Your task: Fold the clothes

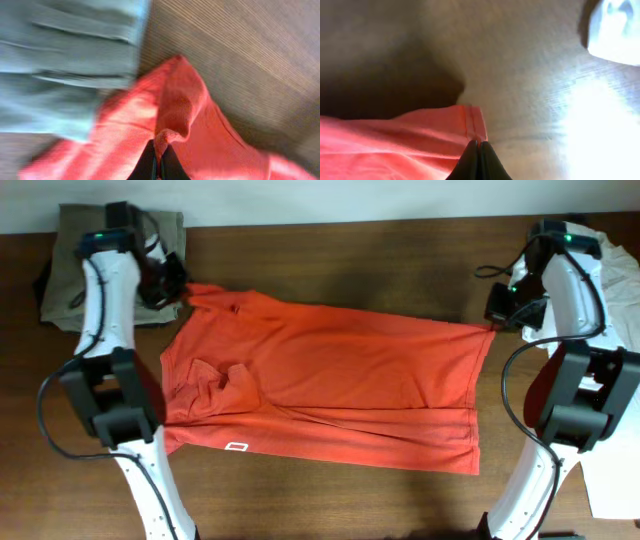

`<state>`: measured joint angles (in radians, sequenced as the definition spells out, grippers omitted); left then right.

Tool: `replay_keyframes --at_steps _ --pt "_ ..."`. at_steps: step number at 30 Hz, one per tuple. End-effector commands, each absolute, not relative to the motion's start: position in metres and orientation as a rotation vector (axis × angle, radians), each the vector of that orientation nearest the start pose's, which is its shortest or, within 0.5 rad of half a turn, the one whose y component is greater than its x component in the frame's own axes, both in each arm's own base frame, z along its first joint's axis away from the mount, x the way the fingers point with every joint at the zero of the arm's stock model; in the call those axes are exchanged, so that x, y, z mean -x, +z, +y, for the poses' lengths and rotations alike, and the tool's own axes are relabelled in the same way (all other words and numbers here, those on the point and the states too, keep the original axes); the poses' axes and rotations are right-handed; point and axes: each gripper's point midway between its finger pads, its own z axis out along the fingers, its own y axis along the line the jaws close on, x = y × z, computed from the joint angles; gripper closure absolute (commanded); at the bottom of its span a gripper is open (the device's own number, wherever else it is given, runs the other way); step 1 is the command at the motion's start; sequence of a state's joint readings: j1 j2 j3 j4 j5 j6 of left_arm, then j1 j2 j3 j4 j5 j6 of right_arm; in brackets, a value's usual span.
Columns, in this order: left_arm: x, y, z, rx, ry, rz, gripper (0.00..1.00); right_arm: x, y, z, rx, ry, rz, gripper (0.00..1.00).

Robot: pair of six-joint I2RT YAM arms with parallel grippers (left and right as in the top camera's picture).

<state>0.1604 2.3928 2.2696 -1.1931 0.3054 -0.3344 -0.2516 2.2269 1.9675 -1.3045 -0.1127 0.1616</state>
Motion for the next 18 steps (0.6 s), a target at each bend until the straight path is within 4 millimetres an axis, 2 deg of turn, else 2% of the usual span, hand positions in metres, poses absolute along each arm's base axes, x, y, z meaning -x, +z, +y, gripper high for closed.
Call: replay_keyframes --at_steps 1,4,6,10,13,15,16,18 --pt "-0.497 0.11 0.05 0.617 -0.439 2.872 1.0 -0.418 0.088 -0.101 -0.696 0.145 3.047 0.96" --pt "-0.47 0.111 0.046 0.601 -0.452 2.972 1.0 -0.408 0.109 -0.101 -0.757 0.155 3.025 0.96" --pt "-0.451 0.115 0.042 0.565 -0.46 3.046 1.0 -0.39 0.129 -0.095 -0.766 0.158 3.048 0.96" --pt "-0.436 0.116 0.046 0.561 -0.41 3.106 1.0 -0.351 0.157 -0.083 -0.843 0.165 3.118 0.96" --pt "-0.421 0.116 0.048 0.531 -0.375 3.17 1.0 -0.329 0.179 -0.063 -0.769 0.158 3.095 0.96" --pt "-0.414 0.114 0.058 0.533 -0.272 3.204 1.0 -0.315 0.175 -0.052 -0.752 0.144 3.074 0.96" --pt "-0.408 0.114 0.06 0.538 -0.243 3.229 1.0 -0.307 0.162 -0.051 -0.772 0.139 3.096 0.96" --pt "-0.403 0.114 0.064 0.54 -0.201 3.247 1.0 -0.291 0.124 -0.05 -0.833 0.139 3.146 0.96"
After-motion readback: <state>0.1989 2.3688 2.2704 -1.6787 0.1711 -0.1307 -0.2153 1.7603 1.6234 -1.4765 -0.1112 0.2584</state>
